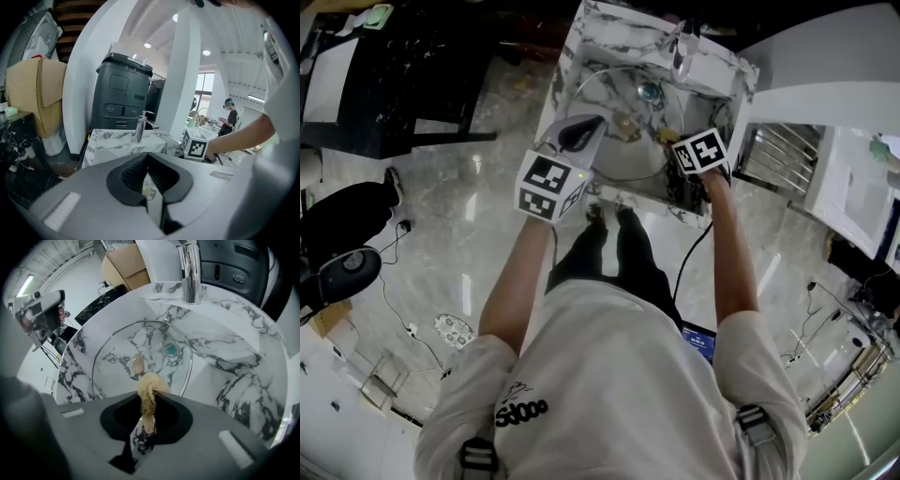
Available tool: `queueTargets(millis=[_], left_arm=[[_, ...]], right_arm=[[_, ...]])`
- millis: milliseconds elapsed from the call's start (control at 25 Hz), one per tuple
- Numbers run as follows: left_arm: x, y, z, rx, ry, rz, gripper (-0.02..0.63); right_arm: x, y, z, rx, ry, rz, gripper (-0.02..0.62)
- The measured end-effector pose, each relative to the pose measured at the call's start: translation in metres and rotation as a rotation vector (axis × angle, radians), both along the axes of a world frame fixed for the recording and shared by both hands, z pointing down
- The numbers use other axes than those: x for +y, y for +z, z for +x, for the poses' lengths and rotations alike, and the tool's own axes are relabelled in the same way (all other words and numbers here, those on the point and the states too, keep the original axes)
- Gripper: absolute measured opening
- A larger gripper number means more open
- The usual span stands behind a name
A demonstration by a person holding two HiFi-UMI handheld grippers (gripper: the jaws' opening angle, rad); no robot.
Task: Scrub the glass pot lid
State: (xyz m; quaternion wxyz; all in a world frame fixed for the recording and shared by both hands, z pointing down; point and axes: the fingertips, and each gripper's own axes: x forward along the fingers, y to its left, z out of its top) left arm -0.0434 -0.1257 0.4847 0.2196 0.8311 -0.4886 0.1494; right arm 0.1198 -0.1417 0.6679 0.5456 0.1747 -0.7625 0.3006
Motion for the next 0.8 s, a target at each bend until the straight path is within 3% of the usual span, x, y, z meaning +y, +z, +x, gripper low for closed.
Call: queueTargets(millis=[800], left_arm=[[-0.007,0.014,-0.022,0.005,-0.059,-0.039,0.011]], right_arm=[[-0.073,0.003,-0.029,-0.012,0.056,0.178,0.049]])
